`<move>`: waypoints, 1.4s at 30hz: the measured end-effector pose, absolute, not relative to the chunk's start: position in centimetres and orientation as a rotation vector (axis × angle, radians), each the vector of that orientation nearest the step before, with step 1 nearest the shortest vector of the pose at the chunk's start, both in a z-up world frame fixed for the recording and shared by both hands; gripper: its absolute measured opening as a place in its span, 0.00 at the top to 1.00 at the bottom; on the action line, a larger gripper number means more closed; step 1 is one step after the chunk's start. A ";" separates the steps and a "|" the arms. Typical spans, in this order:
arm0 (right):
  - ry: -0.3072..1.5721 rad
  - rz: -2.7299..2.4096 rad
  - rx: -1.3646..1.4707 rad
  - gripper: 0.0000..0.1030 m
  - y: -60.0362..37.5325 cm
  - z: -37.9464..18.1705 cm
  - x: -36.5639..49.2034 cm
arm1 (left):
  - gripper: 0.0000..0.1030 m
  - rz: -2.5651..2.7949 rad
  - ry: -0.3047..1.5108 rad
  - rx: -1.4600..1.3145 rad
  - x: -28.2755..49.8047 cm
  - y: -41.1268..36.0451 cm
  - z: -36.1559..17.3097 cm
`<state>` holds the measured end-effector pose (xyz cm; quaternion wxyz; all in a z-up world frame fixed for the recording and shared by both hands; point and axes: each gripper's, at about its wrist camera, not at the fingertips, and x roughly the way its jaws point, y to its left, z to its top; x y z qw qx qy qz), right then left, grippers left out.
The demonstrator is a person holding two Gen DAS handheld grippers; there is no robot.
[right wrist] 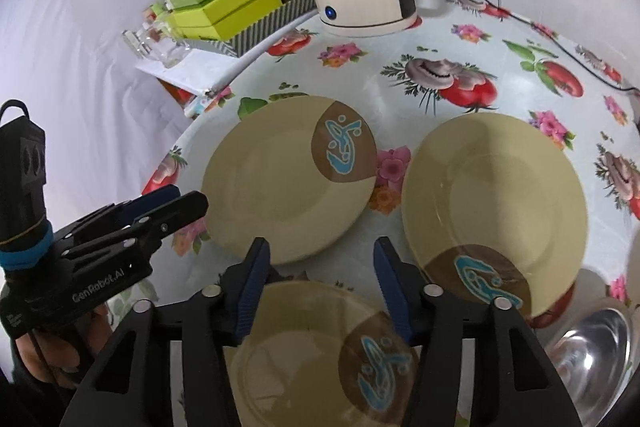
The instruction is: Organize plates and bowls
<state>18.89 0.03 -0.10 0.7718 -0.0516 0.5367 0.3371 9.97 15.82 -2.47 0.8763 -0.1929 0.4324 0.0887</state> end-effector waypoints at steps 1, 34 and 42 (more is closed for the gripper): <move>1.169 0.728 -0.110 0.53 0.2 -0.3 19.1 | 0.52 0.188 0.906 -0.415 10.1 16.2 -2.7; 1.212 0.675 -0.068 0.69 1.8 -2.8 22.8 | 0.73 0.143 0.904 -0.466 13.1 17.9 -4.8; 1.200 0.682 -0.067 0.69 1.9 -2.1 22.5 | 0.73 0.143 0.884 -0.468 12.3 17.7 -3.9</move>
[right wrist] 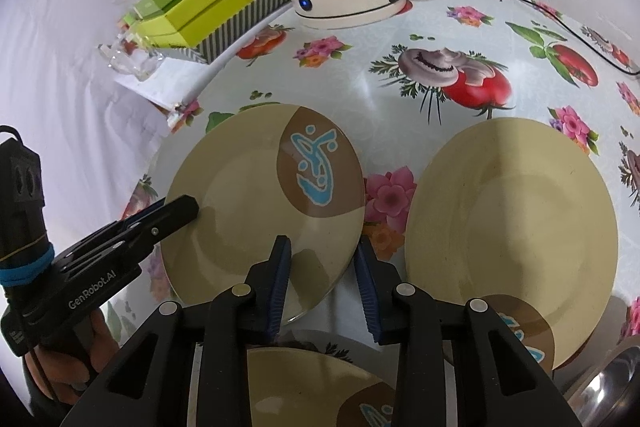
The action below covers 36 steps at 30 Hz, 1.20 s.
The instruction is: Organize plates and bowls
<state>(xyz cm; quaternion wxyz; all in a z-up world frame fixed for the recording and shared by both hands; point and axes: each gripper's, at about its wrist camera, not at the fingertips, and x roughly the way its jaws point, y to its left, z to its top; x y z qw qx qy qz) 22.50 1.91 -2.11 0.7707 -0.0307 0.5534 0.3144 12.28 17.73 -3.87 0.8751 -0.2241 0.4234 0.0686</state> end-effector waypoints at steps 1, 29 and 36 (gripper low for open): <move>1.196 0.684 -0.065 0.69 1.9 -1.9 22.4 | 0.73 0.143 0.882 -0.467 12.1 17.7 -3.7; 1.185 0.671 -0.037 0.69 -2.8 0.5 17.2 | 0.73 0.092 0.881 -0.412 7.1 12.8 -0.9; 1.199 0.651 -0.029 0.69 -4.8 0.8 15.3 | 0.73 0.076 0.899 -0.391 5.7 11.0 -1.0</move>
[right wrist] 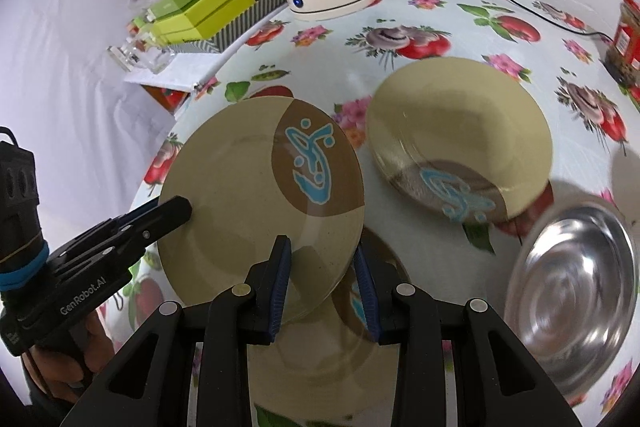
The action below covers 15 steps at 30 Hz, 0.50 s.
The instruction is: Organize plates and bowls
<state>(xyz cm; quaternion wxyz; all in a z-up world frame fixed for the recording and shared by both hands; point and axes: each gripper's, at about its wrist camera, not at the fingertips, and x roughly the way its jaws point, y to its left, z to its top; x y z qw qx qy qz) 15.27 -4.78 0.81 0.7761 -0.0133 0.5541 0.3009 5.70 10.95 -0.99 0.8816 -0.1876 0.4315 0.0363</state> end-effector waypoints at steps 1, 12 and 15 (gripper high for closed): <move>1.200 0.649 -0.029 0.69 -5.0 0.8 15.1 | 0.73 0.073 0.904 -0.387 5.4 10.6 -1.0; 1.219 0.620 -0.029 0.69 -7.1 0.7 12.9 | 0.73 0.043 0.929 -0.367 3.5 8.5 -1.3; 1.224 0.615 -0.030 0.69 -7.5 0.6 12.2 | 0.73 0.041 0.933 -0.359 3.2 8.2 -1.4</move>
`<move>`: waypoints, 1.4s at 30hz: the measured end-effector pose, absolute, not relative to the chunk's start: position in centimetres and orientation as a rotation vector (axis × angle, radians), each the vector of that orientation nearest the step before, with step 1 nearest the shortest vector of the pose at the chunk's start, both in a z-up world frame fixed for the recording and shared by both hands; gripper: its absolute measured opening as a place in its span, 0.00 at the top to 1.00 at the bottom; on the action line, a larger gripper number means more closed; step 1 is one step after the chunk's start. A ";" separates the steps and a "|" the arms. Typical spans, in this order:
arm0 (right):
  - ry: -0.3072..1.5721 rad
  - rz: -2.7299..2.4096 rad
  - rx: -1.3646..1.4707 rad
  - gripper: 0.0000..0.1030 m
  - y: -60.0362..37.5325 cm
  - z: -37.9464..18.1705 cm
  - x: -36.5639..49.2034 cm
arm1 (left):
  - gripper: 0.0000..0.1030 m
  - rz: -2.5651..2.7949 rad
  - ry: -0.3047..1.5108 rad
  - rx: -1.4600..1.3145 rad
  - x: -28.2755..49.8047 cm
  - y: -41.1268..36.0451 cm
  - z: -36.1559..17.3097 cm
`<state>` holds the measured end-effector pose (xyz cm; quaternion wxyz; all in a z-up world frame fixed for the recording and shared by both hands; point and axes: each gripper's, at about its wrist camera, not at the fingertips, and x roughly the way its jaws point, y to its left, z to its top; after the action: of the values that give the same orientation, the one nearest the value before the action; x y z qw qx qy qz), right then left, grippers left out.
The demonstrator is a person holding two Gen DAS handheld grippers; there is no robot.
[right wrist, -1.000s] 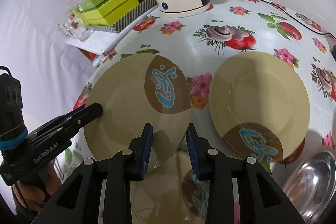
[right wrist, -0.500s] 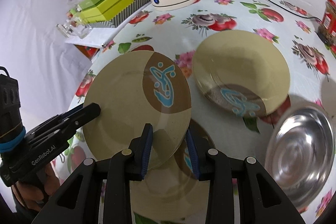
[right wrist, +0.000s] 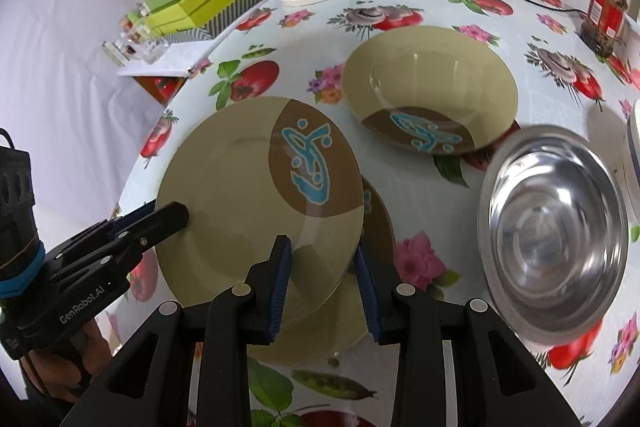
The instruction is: Organize plates and bowls
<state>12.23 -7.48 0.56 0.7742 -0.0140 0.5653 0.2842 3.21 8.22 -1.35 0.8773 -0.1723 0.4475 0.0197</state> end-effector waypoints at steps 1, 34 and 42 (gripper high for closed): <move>1.226 0.615 -0.030 0.69 -7.6 0.5 12.0 | 0.73 0.039 0.936 -0.358 3.1 8.1 -1.4; 1.218 0.569 -0.096 0.67 -9.0 0.0 9.9 | 0.73 0.016 0.990 -0.315 2.0 6.0 -2.6; 1.201 0.553 -0.141 0.67 -8.6 0.0 9.8 | 0.73 0.031 0.994 -0.295 2.0 5.7 -2.6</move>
<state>9.77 -8.59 -0.03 0.7869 -0.0656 0.5574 0.2566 2.03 5.71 -2.64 0.8685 -0.1408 0.4750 0.0149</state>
